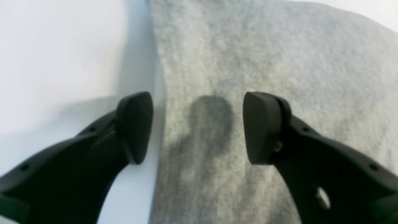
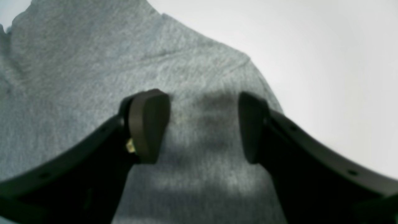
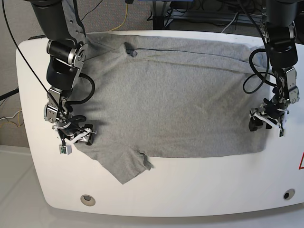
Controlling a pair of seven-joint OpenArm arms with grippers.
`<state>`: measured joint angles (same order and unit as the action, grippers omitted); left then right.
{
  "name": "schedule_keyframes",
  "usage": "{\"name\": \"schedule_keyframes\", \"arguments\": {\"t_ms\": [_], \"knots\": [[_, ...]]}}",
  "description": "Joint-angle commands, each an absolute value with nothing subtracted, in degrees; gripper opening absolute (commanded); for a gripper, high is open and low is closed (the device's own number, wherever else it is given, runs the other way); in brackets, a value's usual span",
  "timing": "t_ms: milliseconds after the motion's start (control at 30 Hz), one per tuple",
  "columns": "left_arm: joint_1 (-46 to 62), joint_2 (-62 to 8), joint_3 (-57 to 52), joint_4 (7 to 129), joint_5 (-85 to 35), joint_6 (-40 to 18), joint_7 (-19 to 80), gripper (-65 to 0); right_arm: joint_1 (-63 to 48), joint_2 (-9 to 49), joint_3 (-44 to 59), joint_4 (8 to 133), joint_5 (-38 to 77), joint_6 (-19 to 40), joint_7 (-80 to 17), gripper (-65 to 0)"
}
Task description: Fold the T-shirt properly
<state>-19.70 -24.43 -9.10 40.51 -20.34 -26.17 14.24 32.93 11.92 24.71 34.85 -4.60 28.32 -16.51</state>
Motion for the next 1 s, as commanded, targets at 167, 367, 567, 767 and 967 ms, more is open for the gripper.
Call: {"name": "schedule_keyframes", "arguments": {"t_ms": [167, 367, 567, 767, 967], "knots": [[-21.27, -25.70, -9.36, 40.59, -19.82, -26.34, 15.95, -36.6, 33.78, 12.40, 24.76, 36.19, -3.75, 32.98, -17.71, -27.7], [-20.89, -25.92, -9.26, 41.13, -19.94, -26.62, 16.05, -37.8, 34.02, 12.44, 24.80, 36.32, -3.87, 34.77, -17.66, -27.7], [-20.91, -26.00, -9.53, 41.33, -19.77, -26.74, 16.43, -37.1, 33.99, 12.42, 24.78, 36.19, -3.85, 35.15, -17.58, -27.9], [-20.68, -26.15, -9.44, 41.87, -19.64, -26.61, 17.55, -55.9, 33.95, 12.57, 24.79, 36.01, -2.97, 30.91, -14.39, -27.9], [-20.77, -26.34, -9.35, 42.08, -19.80, -26.32, 18.45, -65.0, 33.81, 12.71, 24.69, 35.95, -3.33, 29.23, -14.05, -28.0]]}}
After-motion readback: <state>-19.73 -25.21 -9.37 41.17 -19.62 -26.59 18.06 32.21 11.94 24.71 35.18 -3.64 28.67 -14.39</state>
